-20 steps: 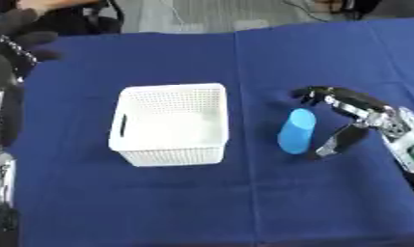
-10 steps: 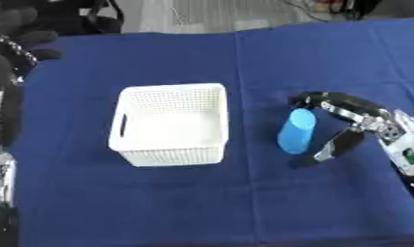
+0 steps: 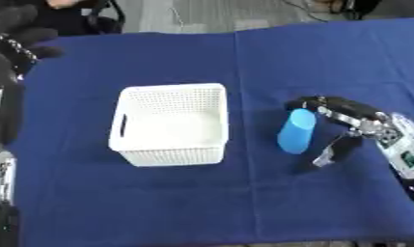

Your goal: Pick up objects on the table and place them in the box.

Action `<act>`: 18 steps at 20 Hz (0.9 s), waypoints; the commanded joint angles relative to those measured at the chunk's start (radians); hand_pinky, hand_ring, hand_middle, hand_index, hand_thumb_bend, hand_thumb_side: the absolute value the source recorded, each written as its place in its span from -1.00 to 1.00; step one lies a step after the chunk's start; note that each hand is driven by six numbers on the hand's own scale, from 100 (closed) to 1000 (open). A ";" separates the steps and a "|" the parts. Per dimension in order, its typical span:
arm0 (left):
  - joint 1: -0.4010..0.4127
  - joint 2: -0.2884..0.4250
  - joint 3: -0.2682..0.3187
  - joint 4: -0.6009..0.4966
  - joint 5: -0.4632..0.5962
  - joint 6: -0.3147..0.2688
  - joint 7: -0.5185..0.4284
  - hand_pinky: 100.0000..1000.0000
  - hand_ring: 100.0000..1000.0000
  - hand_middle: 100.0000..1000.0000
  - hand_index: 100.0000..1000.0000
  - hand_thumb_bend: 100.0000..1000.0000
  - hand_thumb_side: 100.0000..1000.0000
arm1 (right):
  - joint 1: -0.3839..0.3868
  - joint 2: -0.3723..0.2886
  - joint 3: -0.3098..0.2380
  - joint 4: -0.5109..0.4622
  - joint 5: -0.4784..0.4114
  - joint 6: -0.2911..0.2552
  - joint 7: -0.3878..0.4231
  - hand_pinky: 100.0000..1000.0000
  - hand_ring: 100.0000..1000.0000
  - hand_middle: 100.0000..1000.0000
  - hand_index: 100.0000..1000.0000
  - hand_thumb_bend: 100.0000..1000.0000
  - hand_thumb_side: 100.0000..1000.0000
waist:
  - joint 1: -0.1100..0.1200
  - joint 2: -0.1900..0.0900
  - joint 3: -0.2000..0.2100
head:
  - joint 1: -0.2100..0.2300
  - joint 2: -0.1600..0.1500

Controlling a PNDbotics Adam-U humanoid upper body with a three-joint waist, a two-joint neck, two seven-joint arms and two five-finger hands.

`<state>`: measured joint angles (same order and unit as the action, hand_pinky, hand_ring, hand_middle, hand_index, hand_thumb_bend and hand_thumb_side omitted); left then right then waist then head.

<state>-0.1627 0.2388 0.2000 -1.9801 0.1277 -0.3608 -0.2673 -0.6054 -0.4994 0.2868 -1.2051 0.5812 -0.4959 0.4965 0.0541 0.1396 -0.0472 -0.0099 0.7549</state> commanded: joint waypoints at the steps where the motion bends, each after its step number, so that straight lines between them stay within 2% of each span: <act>1: -0.009 0.010 0.000 -0.020 0.004 0.000 -0.003 0.42 0.50 0.78 0.84 1.00 0.49 | -0.012 -0.009 -0.001 -0.020 -0.009 -0.003 0.001 0.48 0.58 0.66 0.96 0.83 -0.34 | -0.001 -0.010 0.002 | -0.008 -0.014; 5: -0.008 0.009 0.000 -0.020 0.005 0.000 -0.004 0.42 0.50 0.78 0.84 1.00 0.50 | -0.014 -0.007 -0.001 -0.021 -0.014 -0.006 -0.006 0.46 0.53 0.60 0.92 0.82 -0.32 | -0.001 -0.010 0.003 | -0.009 -0.014; 8: -0.008 0.009 0.000 -0.020 0.005 0.000 -0.004 0.42 0.50 0.79 0.84 1.00 0.51 | -0.015 -0.007 -0.001 -0.023 -0.020 -0.009 -0.015 0.43 0.46 0.46 0.77 0.81 -0.32 | -0.001 -0.010 0.003 | -0.010 -0.014; 9: -0.008 0.009 0.000 -0.020 0.006 0.000 -0.004 0.42 0.50 0.79 0.84 1.00 0.51 | -0.015 -0.007 -0.001 -0.024 -0.021 -0.009 -0.018 0.43 0.47 0.49 0.80 0.81 -0.32 | -0.002 -0.010 0.003 | -0.010 -0.014; 10: -0.008 0.009 0.000 -0.020 0.006 0.000 -0.004 0.42 0.50 0.79 0.84 1.00 0.51 | -0.015 -0.007 -0.001 -0.024 -0.022 -0.010 -0.020 0.42 0.45 0.42 0.69 0.79 -0.32 | -0.002 -0.009 0.004 | -0.010 -0.014; 12: -0.007 0.009 0.000 -0.020 0.006 0.001 -0.004 0.42 0.50 0.79 0.84 1.00 0.52 | -0.014 -0.008 -0.001 -0.026 -0.023 -0.011 -0.026 0.40 0.44 0.34 0.59 0.76 -0.30 | -0.002 -0.009 0.004 | -0.010 -0.014; 13: -0.008 0.009 0.000 -0.020 0.007 0.001 -0.003 0.42 0.50 0.79 0.84 1.00 0.52 | -0.014 -0.008 -0.001 -0.026 -0.024 -0.012 -0.029 0.40 0.44 0.35 0.60 0.77 -0.30 | -0.002 -0.009 0.004 | -0.009 -0.014; 14: -0.008 0.009 0.000 -0.020 0.007 0.001 -0.003 0.42 0.50 0.79 0.84 1.00 0.53 | -0.013 -0.008 -0.001 -0.026 -0.024 -0.012 -0.032 0.38 0.42 0.24 0.51 0.73 -0.28 | -0.002 -0.009 0.004 | -0.009 -0.014; 15: -0.008 0.009 0.000 -0.020 0.008 0.001 -0.003 0.42 0.50 0.79 0.84 1.00 0.53 | -0.012 -0.008 -0.001 -0.026 -0.024 -0.013 -0.035 0.39 0.43 0.27 0.52 0.73 -0.28 | -0.002 -0.009 0.004 | -0.009 -0.014; 16: -0.007 0.009 0.000 -0.020 0.008 0.001 -0.003 0.42 0.50 0.79 0.84 1.00 0.54 | -0.012 -0.008 -0.001 -0.026 -0.024 -0.014 -0.037 0.36 0.40 0.13 0.42 0.69 -0.29 | -0.002 -0.009 0.004 | -0.009 -0.014; 18: -0.007 0.009 0.000 -0.020 0.009 0.000 -0.003 0.42 0.50 0.79 0.84 1.00 0.54 | -0.010 -0.008 -0.002 -0.024 -0.024 -0.015 -0.042 0.33 0.36 0.05 0.34 0.57 -0.32 | -0.001 -0.009 0.004 | -0.009 -0.014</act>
<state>-0.1627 0.2388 0.1999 -1.9801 0.1303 -0.3585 -0.2696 -0.6054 -0.4989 0.2900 -1.2084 0.5641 -0.5102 0.4614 0.0541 0.1398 -0.0453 -0.0099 0.7548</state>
